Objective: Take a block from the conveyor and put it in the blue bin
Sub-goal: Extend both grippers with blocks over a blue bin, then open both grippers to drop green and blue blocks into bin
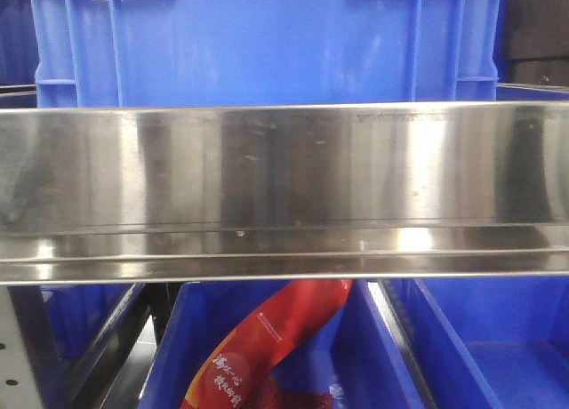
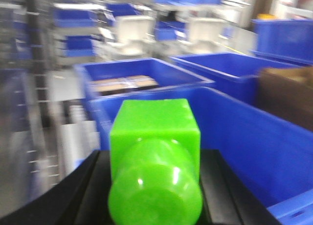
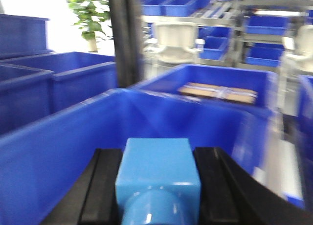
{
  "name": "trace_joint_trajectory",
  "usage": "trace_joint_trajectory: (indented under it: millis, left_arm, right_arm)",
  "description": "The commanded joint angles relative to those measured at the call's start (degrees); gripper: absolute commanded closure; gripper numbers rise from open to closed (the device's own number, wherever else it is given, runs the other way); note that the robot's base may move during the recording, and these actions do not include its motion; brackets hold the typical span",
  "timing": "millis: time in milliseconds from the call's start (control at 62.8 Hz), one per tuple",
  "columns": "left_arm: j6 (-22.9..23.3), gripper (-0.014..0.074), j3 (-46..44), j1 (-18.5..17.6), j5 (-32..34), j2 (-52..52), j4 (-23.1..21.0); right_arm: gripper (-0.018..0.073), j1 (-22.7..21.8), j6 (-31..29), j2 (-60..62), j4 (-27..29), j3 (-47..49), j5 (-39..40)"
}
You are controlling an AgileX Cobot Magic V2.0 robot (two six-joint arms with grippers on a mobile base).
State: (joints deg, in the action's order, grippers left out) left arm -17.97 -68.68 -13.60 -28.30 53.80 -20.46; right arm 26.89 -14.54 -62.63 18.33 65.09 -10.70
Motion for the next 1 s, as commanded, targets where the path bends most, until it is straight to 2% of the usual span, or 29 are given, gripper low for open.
trace_joint_trajectory:
  millis: [0, 96, 255, 478, 558, 669, 829, 892, 988]
  left_arm:
    - [-0.42, 0.0708, -3.48, -4.29, 1.00, 5.55, -1.06]
    - [-0.42, 0.0708, -6.94, -9.02, 2.43, 11.94, -0.94]
    - [-0.42, 0.0708, -11.71, -13.52, 4.25, 21.61, -0.94]
    - [-0.42, 0.0705, -14.51, -16.44, 8.45, 30.20, -0.94]
    - [-0.42, 0.0660, -14.51, -16.44, 8.20, 30.74, -0.94]
    - [-0.42, 0.0466, -14.51, -16.44, 8.39, 30.73, -0.94]
    - [-0.42, 0.0195, -14.51, -16.44, 7.48, 30.73, -1.07]
    - [-0.42, 0.0156, -14.51, -16.44, 7.48, 30.73, -1.07]
    - [-0.42, 0.0153, -14.51, -16.30, 7.48, 30.73, -1.07]
  right_arm:
    - [0.0721, 1.72, -0.54, -3.75, 0.04, 3.25, 3.04]
    - [0.0721, 2.34, -0.54, -7.17, 0.04, 5.39, 3.05]
    - [0.0721, 2.34, -0.54, -11.29, 0.51, 6.13, 5.75]
    - [0.0721, 2.34, -0.54, -14.01, 0.51, 6.13, 5.11]
    - [0.0697, 2.22, -0.54, -14.13, 0.51, 6.13, 4.81]
    - [0.0534, 2.22, -0.54, -14.13, 0.51, 6.13, 4.71]
    - [0.0146, 2.22, -0.54, -14.83, 0.51, 6.13, 4.71]
    - [0.0066, 2.22, -0.54, -14.96, 0.51, 6.13, 4.57]
    - [0.0038, 2.22, -0.54, -14.84, 0.51, 6.13, 4.57]
